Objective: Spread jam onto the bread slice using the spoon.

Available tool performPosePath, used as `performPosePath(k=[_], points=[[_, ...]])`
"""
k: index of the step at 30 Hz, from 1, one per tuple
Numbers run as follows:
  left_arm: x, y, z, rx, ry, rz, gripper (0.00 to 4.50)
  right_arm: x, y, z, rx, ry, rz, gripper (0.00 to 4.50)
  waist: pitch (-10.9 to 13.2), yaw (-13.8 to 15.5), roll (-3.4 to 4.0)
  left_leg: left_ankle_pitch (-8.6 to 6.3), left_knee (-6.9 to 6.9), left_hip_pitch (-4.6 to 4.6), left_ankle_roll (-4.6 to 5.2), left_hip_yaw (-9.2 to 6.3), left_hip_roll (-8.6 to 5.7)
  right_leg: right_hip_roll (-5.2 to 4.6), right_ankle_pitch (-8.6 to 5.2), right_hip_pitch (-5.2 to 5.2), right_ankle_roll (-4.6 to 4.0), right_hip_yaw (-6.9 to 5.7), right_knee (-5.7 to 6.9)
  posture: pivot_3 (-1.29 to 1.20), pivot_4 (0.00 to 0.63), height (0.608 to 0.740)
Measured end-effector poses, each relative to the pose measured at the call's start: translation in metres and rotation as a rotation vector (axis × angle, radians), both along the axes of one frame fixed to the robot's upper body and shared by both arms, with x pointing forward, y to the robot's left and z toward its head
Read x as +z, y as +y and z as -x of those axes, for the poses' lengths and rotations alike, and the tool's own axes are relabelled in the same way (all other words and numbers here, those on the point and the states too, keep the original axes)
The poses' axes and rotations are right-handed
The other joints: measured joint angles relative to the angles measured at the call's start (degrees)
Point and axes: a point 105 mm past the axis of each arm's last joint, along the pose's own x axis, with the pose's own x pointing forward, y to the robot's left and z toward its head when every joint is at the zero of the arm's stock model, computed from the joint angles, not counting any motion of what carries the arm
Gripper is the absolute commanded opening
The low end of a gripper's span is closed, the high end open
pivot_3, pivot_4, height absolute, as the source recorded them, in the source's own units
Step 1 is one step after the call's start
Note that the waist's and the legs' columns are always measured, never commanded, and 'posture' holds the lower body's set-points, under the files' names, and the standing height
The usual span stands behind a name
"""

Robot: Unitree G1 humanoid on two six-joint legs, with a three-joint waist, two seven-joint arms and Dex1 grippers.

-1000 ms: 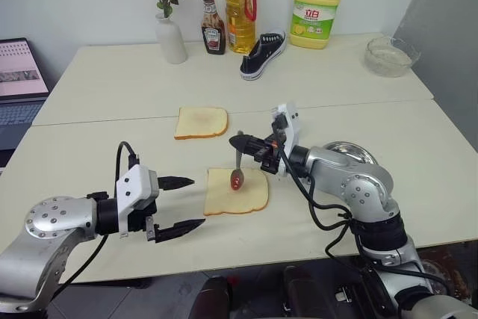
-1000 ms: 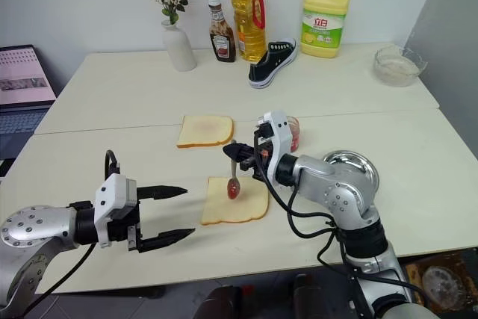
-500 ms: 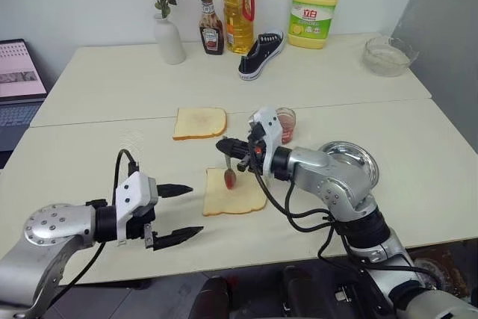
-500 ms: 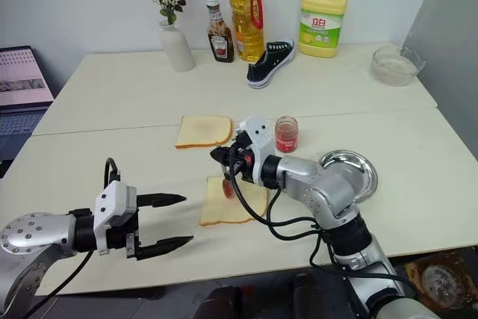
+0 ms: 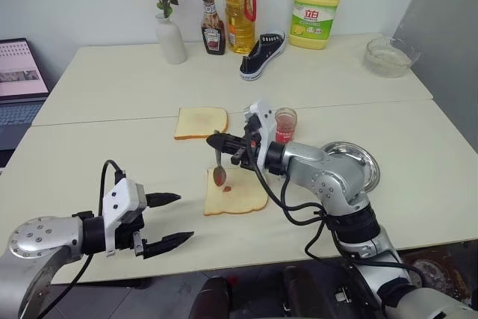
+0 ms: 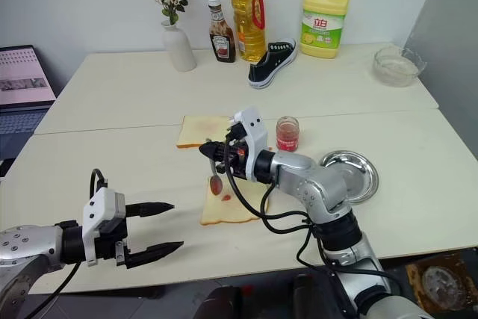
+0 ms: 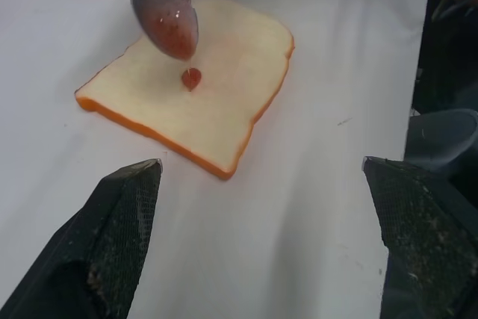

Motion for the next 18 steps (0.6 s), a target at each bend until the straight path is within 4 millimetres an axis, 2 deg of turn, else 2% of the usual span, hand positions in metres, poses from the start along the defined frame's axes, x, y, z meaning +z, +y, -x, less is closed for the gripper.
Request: performPosePath(k=[7, 12, 18], points=[[0.003, -0.001, -0.006, 0.027, -0.019, 0.006, 4.5, -0.043, -0.014, -0.025, -0.116, 0.243, -0.028, 0.03, -0.01, 0.02, -0.01, 0.0, 0.0, 0.03, 0.0, 0.03, -0.02, 0.0, 0.01, 0.02, -0.02, 0.01, 0.01, 0.0, 0.15, 0.74], [0.005, -0.005, -0.01, 0.013, -0.034, 0.01, 4.5, -0.05, -0.016, -0.03, -0.135, 0.286, -0.051, 0.03, -0.01, -0.02, -0.01, 0.0, -0.01, 0.07, 0.0, 0.07, -0.02, 0.02, 0.01, 0.02, -0.03, 0.03, 0.05, 0.0, 0.15, 0.74], [0.005, -0.008, -0.011, -0.008, -0.03, 0.014, 4.5, -0.057, -0.03, -0.031, -0.157, 0.289, -0.042, 0.03, -0.02, 0.08, -0.03, 0.0, 0.01, 0.08, 0.0, 0.07, -0.03, 0.01, 0.0, 0.05, 0.0, 0.04, 0.05, 0.0, 0.15, 0.74]])
